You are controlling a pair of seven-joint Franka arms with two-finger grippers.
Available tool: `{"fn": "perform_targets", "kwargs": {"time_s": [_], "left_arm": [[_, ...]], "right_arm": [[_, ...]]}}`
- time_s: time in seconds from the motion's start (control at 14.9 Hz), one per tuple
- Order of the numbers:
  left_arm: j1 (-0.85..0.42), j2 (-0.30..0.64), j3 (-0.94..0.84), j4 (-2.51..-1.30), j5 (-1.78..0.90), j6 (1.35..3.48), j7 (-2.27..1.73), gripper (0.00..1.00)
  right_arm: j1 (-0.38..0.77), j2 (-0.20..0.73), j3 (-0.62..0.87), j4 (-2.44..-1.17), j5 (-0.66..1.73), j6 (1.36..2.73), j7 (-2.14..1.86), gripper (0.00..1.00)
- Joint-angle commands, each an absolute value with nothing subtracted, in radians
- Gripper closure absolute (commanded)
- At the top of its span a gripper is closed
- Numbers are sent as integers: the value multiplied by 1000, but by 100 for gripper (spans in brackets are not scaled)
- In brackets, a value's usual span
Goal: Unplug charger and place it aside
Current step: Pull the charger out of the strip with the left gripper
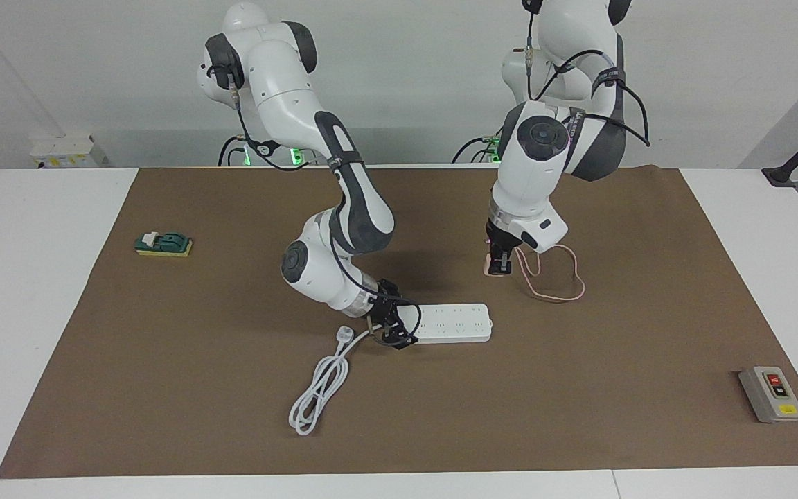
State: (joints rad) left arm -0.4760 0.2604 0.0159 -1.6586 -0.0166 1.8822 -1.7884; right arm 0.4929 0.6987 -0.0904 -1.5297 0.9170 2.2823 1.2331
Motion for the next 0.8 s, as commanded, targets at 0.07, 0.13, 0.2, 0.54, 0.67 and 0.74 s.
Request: {"fn": "perform_targets", "kwargs": {"time_s": [0.07,0.13,0.2,0.54,0.67,0.74], "left_arm": [[-474,252,17,-1677,-5,1859,-1541,100],[-472,250,17,-1680,-6,1859,-1467,100],[-471,247,18,-1683,-6,1861,-1416,100],[-391,215,18,-1687,-6,1829,-1081,100],[-351,192,18,-1697,-6,1803,-952,100],[-329,178,18,-1712,-6,1798,-896,100]], "right_arm": [[486,723,-81,-1525,943,2326,1169,100],[486,723,-81,-1523,943,2326,1170,100],[486,723,-81,-1525,943,2326,1170,94],[491,723,-81,-1523,940,2326,1170,0],[488,723,-81,-1522,940,2324,1170,0],[488,723,-81,-1520,940,2324,1170,0]]}}
